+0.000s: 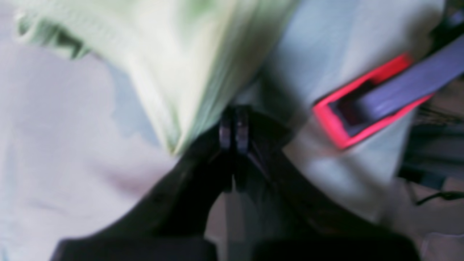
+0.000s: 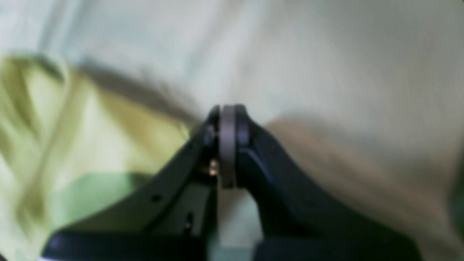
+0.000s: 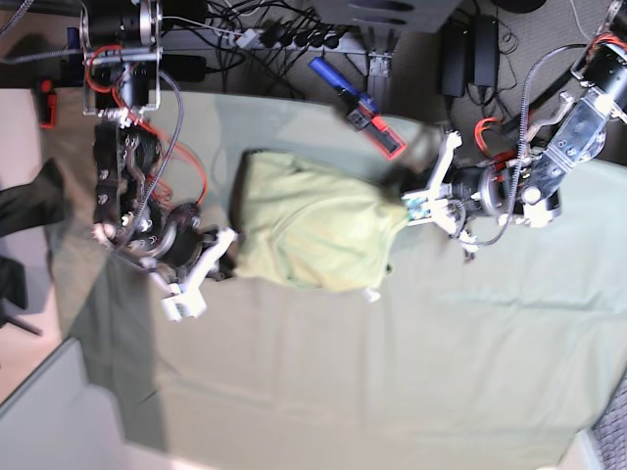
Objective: Fold the T-shirt properly
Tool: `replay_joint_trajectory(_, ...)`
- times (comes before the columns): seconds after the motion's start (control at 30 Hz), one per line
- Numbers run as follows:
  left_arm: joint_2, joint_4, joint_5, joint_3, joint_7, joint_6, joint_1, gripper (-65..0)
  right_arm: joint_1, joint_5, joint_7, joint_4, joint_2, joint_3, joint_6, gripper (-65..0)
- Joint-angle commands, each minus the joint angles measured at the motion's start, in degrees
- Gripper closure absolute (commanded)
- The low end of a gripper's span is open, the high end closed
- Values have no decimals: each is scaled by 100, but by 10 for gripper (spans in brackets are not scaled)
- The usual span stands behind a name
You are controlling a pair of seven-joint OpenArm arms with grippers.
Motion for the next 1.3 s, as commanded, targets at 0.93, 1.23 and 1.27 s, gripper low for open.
replay_joint_trajectory(0.93,31,2009,136,184,544,667,791,0,1294,-74,509,-1054,-243,-284,391,0)
replay_joint_trajectory(1.23,695,372,501,734,236,581,98,0,1294,-614,699,-1414,-531,-879,393,0)
replay_joint_trajectory(1.27,695,249,492,734,199,581,57,0,1294,-667,699,-1414,-531,-955,391,0)
